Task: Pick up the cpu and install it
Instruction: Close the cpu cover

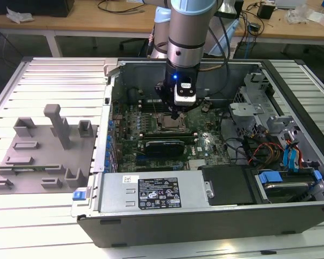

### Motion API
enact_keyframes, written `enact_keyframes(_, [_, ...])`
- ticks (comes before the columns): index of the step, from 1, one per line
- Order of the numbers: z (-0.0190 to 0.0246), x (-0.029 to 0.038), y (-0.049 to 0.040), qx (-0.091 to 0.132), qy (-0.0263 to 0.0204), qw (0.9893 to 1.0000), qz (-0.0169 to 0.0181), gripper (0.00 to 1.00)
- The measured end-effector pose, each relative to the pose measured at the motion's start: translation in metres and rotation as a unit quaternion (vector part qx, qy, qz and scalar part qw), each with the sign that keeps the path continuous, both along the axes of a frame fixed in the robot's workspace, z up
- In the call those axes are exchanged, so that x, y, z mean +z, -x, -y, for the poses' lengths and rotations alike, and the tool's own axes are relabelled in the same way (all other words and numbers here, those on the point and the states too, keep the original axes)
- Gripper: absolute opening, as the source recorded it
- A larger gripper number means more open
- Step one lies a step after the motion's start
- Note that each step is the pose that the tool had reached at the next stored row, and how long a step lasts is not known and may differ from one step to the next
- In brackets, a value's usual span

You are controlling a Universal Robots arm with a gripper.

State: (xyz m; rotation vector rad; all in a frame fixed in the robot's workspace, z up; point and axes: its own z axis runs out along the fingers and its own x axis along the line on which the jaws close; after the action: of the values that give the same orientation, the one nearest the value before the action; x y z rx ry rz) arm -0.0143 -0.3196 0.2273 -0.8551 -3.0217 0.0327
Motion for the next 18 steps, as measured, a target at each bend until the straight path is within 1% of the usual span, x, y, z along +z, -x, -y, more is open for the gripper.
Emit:
enact_keyframes(1, [0.0000,0.0000,0.0000,0.013,0.0000,0.9999,0.0000,0.11])
enact_keyframes(2, [0.0000,0.0000,0.0000,0.021,0.0000,0.9998,0.0000,0.11])
enact_keyframes(3, [0.0000,0.0000,0.0000,0.048,0.0000,0.9989,0.0000,0.11])
enact_keyframes(4, [0.0000,-0.0001,0.0000,0.076,0.0000,0.9971,0.0000,0.11])
enact_keyframes(5, [0.0000,-0.0001,0.0000,0.091,0.0000,0.9958,0.0000,0.11])
enact_keyframes(6, [0.0000,-0.0001,0.0000,0.108,0.0000,0.9942,0.0000,0.11])
enact_keyframes(8, [0.0000,-0.0001,0.0000,0.126,0.0000,0.9921,0.0000,0.11])
enact_keyframes(10, [0.0000,-0.0001,0.0000,0.153,0.0000,0.9883,0.0000,0.11])
enact_keyframes(11, [0.0000,-0.0001,0.0000,0.162,0.0000,0.9868,0.0000,0.11])
enact_keyframes(12, [0.0000,-0.0002,0.0000,0.172,0.0000,0.9851,0.0000,0.11])
enact_keyframes(13, [0.0000,-0.0002,0.0000,0.180,0.0000,0.9836,0.0000,0.11])
enact_keyframes(14, [0.0000,-0.0002,0.0000,0.194,0.0000,0.9810,0.0000,0.11])
enact_keyframes(15, [0.0000,-0.0002,0.0000,0.202,0.0000,0.9793,0.0000,0.11])
enact_keyframes(16, [0.0000,-0.0002,0.0000,0.215,0.0000,0.9765,0.0000,0.11])
enact_keyframes(17, [0.0000,-0.0003,0.0000,0.225,0.0000,0.9744,0.0000,0.11])
enact_keyframes(18, [0.0000,-0.0003,0.0000,0.239,0.0000,0.9709,0.0000,0.11])
